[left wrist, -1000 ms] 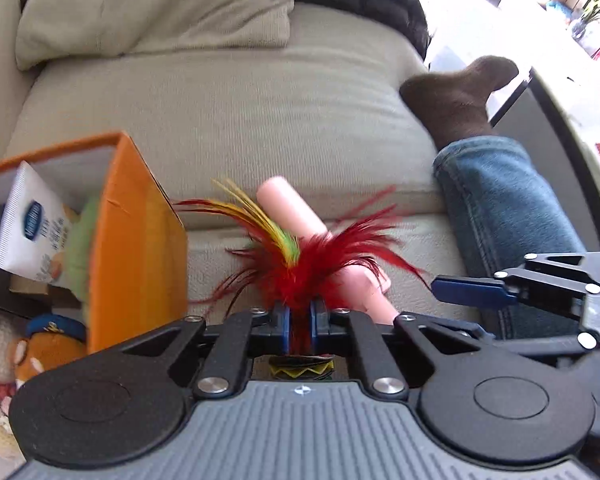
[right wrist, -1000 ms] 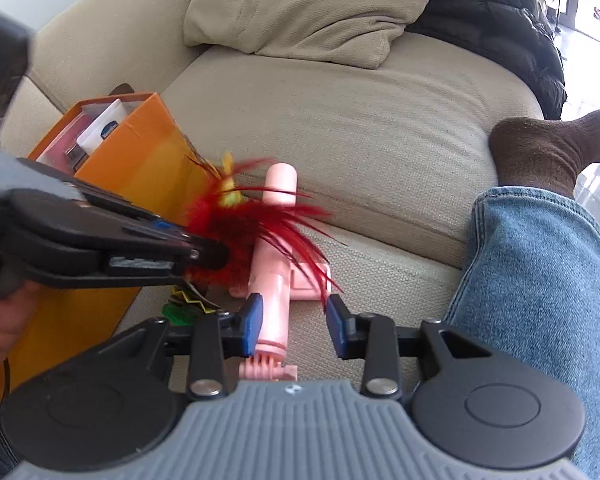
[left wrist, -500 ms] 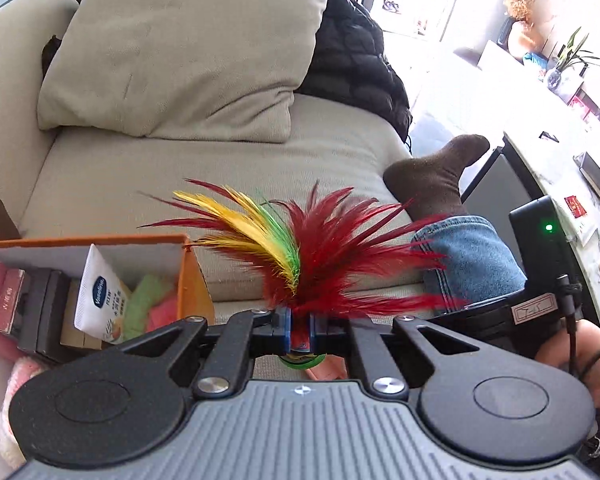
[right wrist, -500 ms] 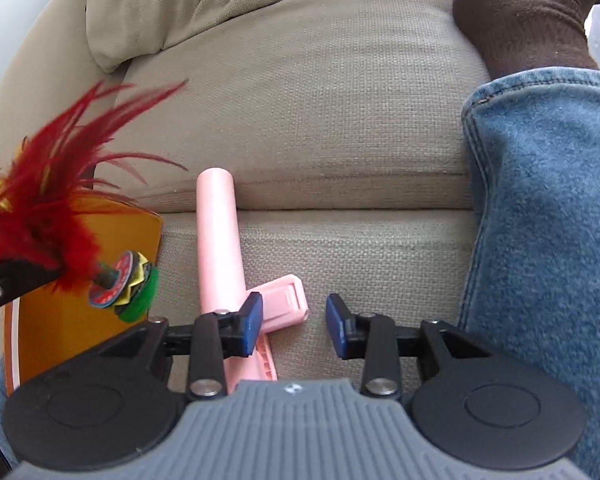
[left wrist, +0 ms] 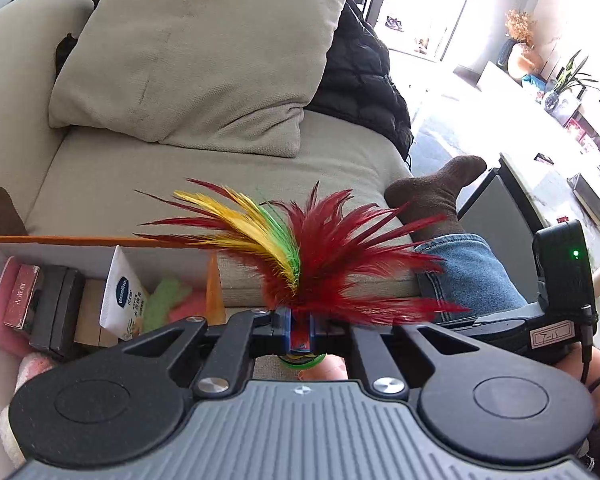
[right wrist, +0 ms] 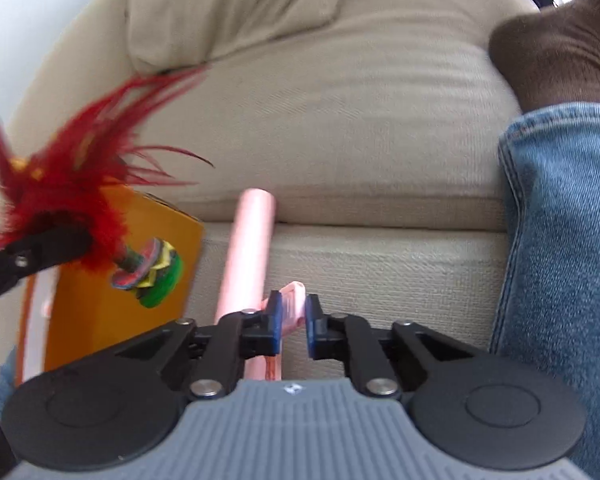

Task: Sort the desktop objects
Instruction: 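Lift the feather teaser with the left tool and drop it into the shoebox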

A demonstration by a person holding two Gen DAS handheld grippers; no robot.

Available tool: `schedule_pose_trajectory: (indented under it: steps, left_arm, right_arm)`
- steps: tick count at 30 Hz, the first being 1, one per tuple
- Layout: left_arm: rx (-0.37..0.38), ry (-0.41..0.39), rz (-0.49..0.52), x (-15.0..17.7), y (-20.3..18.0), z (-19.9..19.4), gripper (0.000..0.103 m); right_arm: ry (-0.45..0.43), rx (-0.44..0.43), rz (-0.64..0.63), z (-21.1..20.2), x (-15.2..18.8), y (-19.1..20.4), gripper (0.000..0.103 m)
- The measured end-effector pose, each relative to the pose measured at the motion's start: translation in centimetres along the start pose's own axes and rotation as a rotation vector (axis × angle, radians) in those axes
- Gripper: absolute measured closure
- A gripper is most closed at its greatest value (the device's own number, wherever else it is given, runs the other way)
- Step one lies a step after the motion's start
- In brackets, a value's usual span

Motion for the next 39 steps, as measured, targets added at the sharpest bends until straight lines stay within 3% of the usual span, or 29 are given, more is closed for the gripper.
schedule_pose_trajectory:
  steps: [5,11,14,17,23,28,33,39]
  left_arm:
    - [0.040,-0.074,0.008,-0.1,0.1,-3.8,0.095]
    - [0.023,-0.179,0.000,0.4,2.2,-9.6,0.095]
    - [0.009,-0.190,-0.014,0.8,3.8,-11.2,0.095]
    - [-0.025,-0.185,0.009,1.7,5.3,-11.8,0.095]
    - [0.007,-0.130,0.091,4.4,6.8,-10.1,0.095]
    - [0.033,-0.073,0.124,6.7,7.4,-7.1,0.095]
    - [0.079,-0.049,0.156,7.9,7.6,-5.5,0.095]
    - [0.066,0.006,0.170,8.8,7.9,-4.3,0.090]
  right_arm:
    - [-0.015,0.018,-0.168,-1.6,1.4,4.3,0.097]
    - [-0.003,0.220,-0.509,-2.0,4.0,9.9,0.095]
    - [0.043,0.220,-0.537,-0.7,4.8,10.7,0.093]
    - [0.040,0.272,-0.573,-0.1,5.3,11.2,0.090]
    - [-0.004,0.444,-0.661,0.6,6.2,11.9,0.090]
    - [-0.021,0.504,-0.692,0.1,6.6,12.4,0.094]
    - [-0.022,0.508,-0.669,-1.7,6.2,12.4,0.097]
    - [-0.039,0.506,-0.687,-3.7,6.8,13.8,0.097]
Point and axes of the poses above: each gripper's, at about its wrist camera, not at the fingertips, and z roughly the way its jaws point, y to its left, x to its underside, the point moved 2 cm from there along z, roughly the way its jaws point
